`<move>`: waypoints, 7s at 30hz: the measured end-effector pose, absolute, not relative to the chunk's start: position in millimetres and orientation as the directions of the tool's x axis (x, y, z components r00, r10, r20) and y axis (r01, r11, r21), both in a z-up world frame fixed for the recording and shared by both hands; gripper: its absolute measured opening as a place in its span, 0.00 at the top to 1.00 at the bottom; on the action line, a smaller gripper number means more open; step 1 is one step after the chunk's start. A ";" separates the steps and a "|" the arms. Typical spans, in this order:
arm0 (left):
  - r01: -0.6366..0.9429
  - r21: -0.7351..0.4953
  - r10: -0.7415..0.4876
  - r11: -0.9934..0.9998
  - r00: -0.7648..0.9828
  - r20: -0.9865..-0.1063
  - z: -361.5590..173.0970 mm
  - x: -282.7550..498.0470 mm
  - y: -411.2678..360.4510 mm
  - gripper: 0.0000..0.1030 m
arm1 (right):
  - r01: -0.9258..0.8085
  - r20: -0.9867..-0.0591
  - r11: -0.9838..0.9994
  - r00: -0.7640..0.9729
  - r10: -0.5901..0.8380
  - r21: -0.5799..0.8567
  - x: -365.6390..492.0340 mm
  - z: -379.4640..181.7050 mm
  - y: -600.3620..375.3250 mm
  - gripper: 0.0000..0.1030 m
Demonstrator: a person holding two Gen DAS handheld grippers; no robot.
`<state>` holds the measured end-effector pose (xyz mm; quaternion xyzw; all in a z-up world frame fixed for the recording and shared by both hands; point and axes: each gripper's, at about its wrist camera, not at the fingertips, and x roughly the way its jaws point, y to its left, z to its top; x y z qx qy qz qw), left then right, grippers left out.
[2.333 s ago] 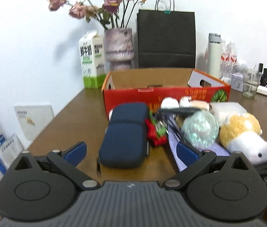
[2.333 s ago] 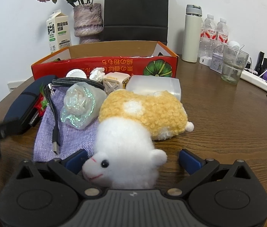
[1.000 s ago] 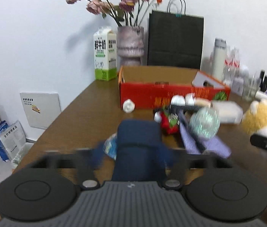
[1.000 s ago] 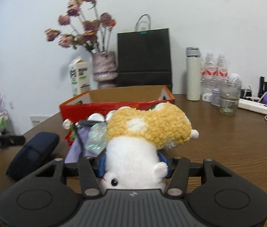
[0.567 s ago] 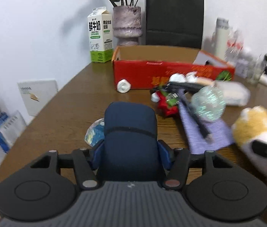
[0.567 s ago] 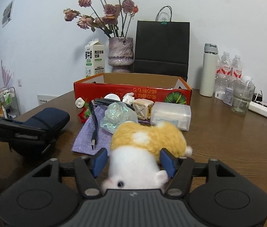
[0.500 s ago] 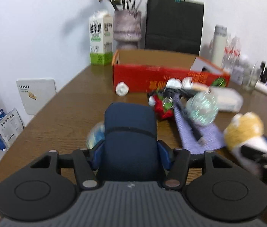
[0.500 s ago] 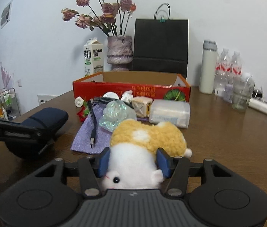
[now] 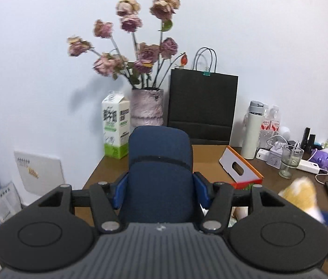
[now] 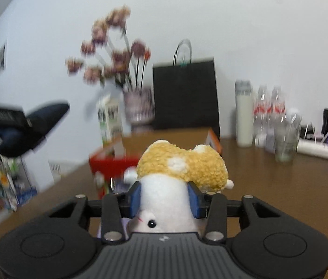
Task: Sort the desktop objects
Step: 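Carry the plush and the navy case into the cardboard box and open both tools, then move both tools back over the table, left tool toward the blue snack packet, then grasp the blue snack packet with the left tool while the right tool grasps the clear plastic bag, then carry the snack packet and plastic bag into the cardboard box and open both tools, then withdraw both tools from the box back over the table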
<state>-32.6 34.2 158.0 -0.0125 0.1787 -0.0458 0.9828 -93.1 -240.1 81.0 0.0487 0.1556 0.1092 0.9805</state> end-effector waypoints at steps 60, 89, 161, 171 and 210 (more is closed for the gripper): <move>-0.049 -0.295 -0.160 0.954 0.749 -0.643 34.1 -35.7 54.9 0.00 | -0.182 -0.546 0.981 0.817 0.185 0.062 -25.5 38.2 -227.2 0.10; 0.131 -0.085 -0.155 0.988 0.877 -0.455 28.8 -131.7 19.5 0.00 | -0.165 -0.438 0.982 0.879 0.190 0.094 -130.7 17.5 -215.7 0.00; -0.020 -0.287 -0.182 0.958 0.731 -0.658 62.3 313.1 17.6 0.42 | -0.177 -0.602 0.936 0.726 0.332 0.304 295.3 67.8 -177.7 0.76; -0.005 -0.306 -0.195 0.952 0.761 -0.619 77.5 310.6 38.6 0.01 | -0.166 -0.617 0.935 0.713 0.333 0.313 306.1 57.1 -168.5 0.32; 0.015 0.014 -0.004 1.000 0.822 -0.569 20.9 -66.1 41.9 0.00 | -0.166 -0.551 0.968 0.798 0.245 0.190 -68.0 11.2 -209.2 0.00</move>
